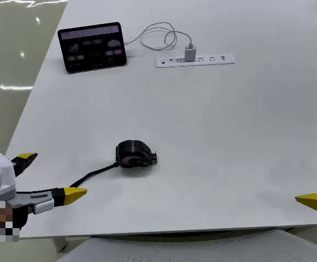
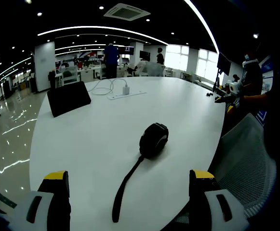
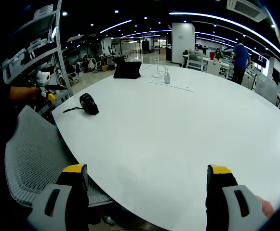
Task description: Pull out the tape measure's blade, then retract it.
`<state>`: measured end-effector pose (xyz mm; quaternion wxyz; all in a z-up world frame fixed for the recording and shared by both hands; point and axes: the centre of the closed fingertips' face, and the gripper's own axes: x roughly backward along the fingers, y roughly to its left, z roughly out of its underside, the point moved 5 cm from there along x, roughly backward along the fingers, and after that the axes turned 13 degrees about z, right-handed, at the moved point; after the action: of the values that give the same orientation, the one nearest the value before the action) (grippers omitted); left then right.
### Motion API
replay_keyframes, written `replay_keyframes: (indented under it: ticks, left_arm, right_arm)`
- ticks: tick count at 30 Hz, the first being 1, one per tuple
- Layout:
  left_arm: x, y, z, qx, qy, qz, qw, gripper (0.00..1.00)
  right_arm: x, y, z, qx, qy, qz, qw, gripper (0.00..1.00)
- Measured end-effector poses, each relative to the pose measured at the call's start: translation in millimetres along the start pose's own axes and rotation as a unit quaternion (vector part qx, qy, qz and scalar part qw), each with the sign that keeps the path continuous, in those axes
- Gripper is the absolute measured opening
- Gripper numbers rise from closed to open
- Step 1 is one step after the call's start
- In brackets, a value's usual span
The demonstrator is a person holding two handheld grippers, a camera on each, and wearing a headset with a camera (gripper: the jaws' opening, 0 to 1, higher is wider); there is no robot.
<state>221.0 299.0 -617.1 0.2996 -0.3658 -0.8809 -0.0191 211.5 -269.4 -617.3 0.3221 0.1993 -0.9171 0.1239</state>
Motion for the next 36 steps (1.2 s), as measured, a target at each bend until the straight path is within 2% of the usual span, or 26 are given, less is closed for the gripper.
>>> replay_keyframes:
  ticks: [16, 22, 25, 27, 31, 33, 36]
  left_arm:
    - [-1.5, 0.2, -0.7, -0.003, 0.0, 0.003, 1.0, 1.0]
    - [-4.0, -0.5, -2.8, -0.016, -0.004, 0.012, 0.9998, 1.0]
    - [-8.4, 0.1, -7.2, -0.036, 0.008, 0.019, 0.9991, 1.0]
    - [-12.1, 0.9, -10.8, -0.039, 0.015, 0.031, 0.9987, 1.0]
    - [-23.0, 3.5, -24.9, -0.077, 0.044, 0.061, 0.9942, 1.0]
    - [-30.0, 4.5, -32.3, -0.097, 0.064, 0.079, 0.9901, 1.0]
    - [-41.5, 6.0, -46.5, -0.122, 0.08, 0.097, 0.9845, 1.0]
  right_arm:
    - [1.0, 0.1, 0.1, -0.001, 0.002, 0.001, 1.0, 0.99]
    - [0.3, -1.1, -2.4, 0.004, -0.003, 0.001, 1.0, 1.0]
    - [-2.5, -1.5, -6.6, 0.012, -0.009, -0.003, 0.9999, 1.0]
    - [-5.2, -1.4, -10.0, 0.02, -0.009, -0.005, 0.9997, 1.0]
    - [-13.6, 0.7, -21.3, 0.036, -0.015, -0.025, 0.9989, 1.0]
    - [-17.6, 2.5, -29.9, 0.05, -0.03, -0.033, 0.9978, 1.0]
    - [-25.1, 4.9, -38.0, 0.059, -0.028, -0.049, 0.9967, 1.0]
